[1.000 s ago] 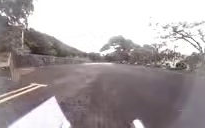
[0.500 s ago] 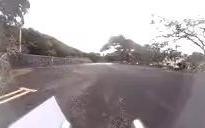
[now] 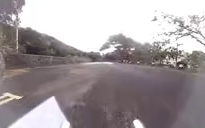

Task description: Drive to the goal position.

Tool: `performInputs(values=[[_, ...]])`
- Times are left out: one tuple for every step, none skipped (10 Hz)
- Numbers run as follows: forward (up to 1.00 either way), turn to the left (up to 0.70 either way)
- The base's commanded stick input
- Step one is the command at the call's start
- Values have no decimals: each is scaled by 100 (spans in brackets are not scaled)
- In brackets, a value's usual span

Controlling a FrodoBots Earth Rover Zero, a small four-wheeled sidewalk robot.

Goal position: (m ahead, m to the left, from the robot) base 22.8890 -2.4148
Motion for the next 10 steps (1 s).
performInputs(values=[[100, -40], [100, -40], [100, -40], [100, -33], [100, 0], [100, 0], [100, 0], [100, 0], [100, 0], [100, 0]])
